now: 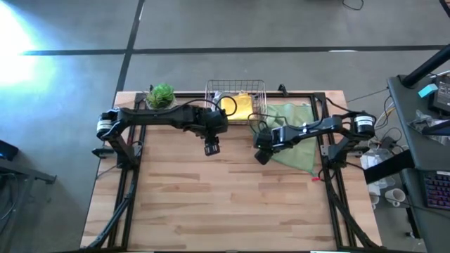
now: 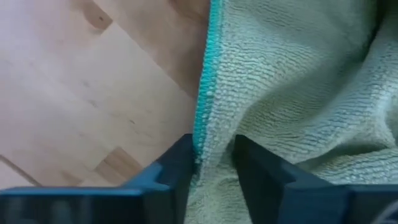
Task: Fold microfiber towels
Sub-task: Fold the green towel
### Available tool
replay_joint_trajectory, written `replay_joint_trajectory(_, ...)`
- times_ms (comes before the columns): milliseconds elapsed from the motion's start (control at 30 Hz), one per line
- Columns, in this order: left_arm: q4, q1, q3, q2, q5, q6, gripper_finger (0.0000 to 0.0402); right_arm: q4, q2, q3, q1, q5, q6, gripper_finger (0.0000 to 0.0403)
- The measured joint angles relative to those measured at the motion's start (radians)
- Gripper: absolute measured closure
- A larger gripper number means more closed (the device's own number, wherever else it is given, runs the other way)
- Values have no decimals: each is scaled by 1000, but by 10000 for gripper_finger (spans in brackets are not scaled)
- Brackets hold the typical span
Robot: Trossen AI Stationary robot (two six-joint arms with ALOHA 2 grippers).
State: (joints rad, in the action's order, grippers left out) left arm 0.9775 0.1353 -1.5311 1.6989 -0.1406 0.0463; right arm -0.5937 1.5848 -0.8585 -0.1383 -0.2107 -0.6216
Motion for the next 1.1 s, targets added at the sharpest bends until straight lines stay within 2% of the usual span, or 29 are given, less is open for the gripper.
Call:
replay_joint_trajectory(167,-3,0,0,0,0,-4,254,8,-6,1,27,5,0,368)
replay_joint_trajectory(233,-14,0,0,0,0,-8,254,17,-12,3,48,10,-1,387)
replay_joint_trajectory(500,-55,-2,0,0,0,-2,254,37,-18,-48,182,91,-25,392)
replay_joint_trajectory(700,-52,-33,1,0,3,0,254,143,-17,-106,306,114,11,392)
replay_joint_trajectory(900,-45,-124,39,0,5,35,254,164,10,-182,409,117,67,392)
replay_joint_trajectory(1100,-59,-243,118,0,7,126,254,164,120,-299,502,195,148,392)
